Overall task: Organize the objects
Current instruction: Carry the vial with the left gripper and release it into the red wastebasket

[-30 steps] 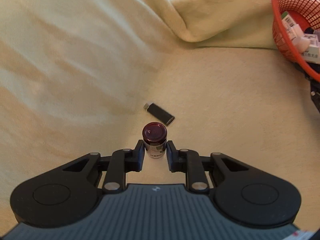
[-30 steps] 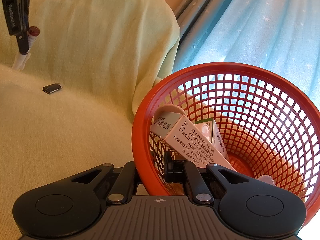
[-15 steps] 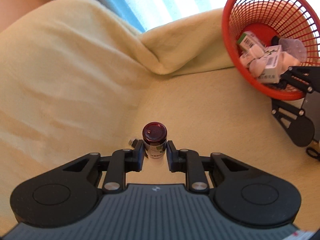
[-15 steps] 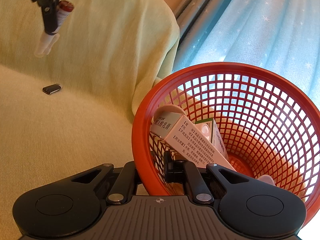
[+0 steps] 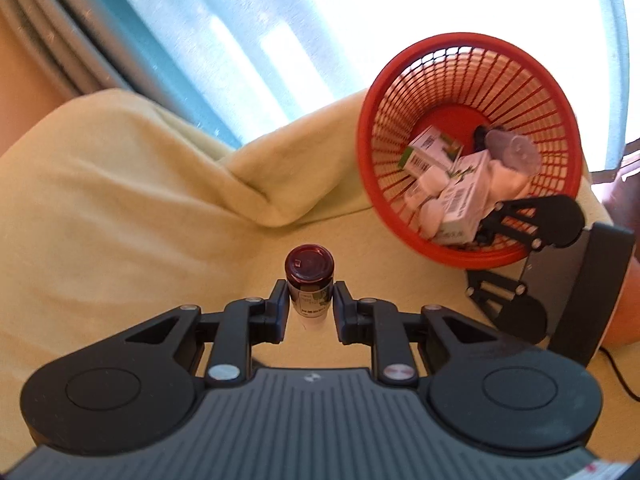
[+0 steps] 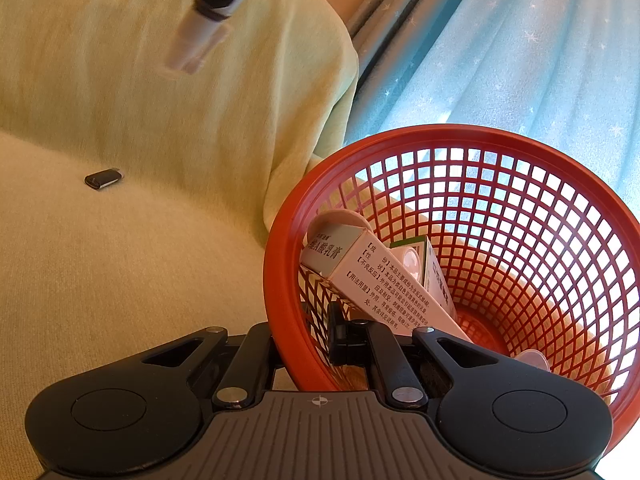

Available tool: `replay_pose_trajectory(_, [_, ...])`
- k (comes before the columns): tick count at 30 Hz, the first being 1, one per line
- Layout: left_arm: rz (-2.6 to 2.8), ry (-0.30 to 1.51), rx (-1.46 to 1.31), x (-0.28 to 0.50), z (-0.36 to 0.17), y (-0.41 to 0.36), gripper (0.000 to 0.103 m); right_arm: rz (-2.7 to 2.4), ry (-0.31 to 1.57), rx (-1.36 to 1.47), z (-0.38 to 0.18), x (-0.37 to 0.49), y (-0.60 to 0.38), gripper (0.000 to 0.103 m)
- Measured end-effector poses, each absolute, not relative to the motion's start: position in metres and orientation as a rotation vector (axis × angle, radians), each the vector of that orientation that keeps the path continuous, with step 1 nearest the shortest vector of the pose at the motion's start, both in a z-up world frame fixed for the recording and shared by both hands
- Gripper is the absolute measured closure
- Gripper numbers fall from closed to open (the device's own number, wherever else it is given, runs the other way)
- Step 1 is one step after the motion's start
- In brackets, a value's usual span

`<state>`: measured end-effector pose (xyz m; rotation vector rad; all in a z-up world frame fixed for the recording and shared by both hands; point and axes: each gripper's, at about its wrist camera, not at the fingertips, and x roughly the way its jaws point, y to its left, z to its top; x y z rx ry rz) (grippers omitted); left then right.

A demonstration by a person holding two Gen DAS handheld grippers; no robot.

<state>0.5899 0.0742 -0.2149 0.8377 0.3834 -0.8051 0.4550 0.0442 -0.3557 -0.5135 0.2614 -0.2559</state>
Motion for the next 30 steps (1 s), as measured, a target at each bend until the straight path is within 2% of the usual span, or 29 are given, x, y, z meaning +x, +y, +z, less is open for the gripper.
replay_pose_trajectory(11, [-0.881, 0.287, 0.831, 0.573, -0.207, 0.049, 0.084, -0.256, 0.261, -0.513, -0.356, 0.455, 0.044, 0.100])
replay_pose_trajectory(30, [-1.029, 0.259, 0.799, 0.569, -0.220, -0.025, 0.084, -0.255, 0.258, -0.506, -0.356, 0.456, 0.047, 0.100])
